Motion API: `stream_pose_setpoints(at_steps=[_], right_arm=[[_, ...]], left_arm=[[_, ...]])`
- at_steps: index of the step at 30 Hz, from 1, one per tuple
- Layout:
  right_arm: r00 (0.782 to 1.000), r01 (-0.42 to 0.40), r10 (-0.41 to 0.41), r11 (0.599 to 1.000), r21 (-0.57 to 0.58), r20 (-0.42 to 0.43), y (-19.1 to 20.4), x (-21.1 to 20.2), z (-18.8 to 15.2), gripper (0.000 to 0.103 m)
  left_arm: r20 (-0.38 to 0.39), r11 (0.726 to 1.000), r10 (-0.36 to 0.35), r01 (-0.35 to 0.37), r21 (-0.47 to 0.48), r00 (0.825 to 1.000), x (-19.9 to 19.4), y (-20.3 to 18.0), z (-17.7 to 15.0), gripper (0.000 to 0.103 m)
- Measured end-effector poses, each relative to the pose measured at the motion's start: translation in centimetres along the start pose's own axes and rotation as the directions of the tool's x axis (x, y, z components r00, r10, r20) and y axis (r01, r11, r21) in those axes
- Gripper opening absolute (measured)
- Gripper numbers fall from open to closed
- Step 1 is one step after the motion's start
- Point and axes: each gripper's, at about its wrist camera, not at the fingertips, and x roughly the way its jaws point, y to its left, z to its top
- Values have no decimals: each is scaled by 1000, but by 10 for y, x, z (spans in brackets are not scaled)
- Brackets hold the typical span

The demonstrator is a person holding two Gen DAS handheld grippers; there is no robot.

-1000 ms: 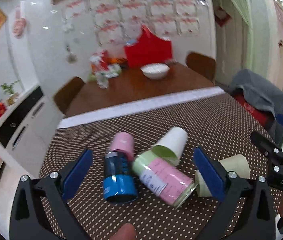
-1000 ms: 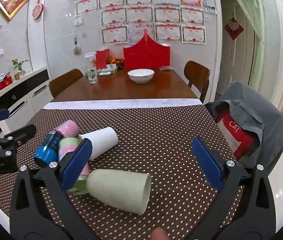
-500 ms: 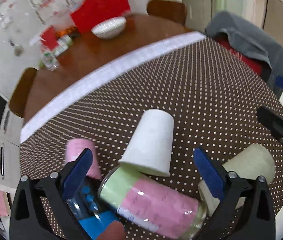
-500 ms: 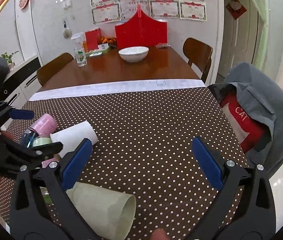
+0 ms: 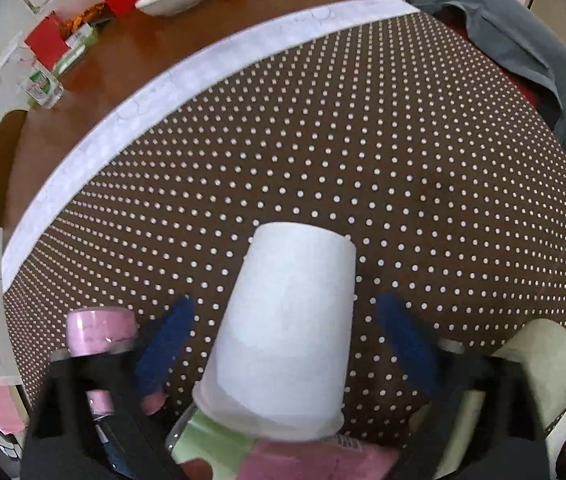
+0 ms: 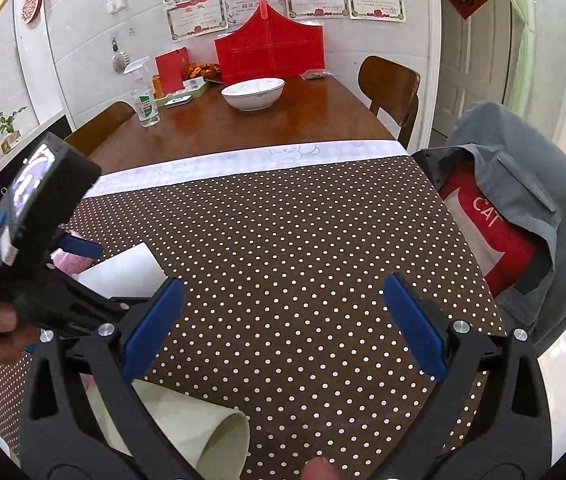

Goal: Flip cup upside down
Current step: 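Reach the left gripper to the white paper cup and close on it, then lift the white paper cup with the left gripper toward the right gripper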

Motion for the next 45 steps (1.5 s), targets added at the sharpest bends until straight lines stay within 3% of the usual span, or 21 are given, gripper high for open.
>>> stream_pose_setpoints(at_steps=[7,20,32,45], right_arm=[[1000,6,-6,1000,17,10,-5,-8,-3,97],[996,10,-12,1000,25,90,0,-55,-3,97],[988,-24,23,1000,5,153,19,-107,-21,97],[985,-70,76,997,-42,152,48,-138,-65,97]], left_arm=[[38,1000,5,-4,-29,999,0,2,4,64],[188,993,-46,64,-95,981,-77,-1,-16,64],[301,987,-20,66,-144,954,-146,-6,-96,64],[340,973,-12,90,-215,940,-157,-21,-192,64]])
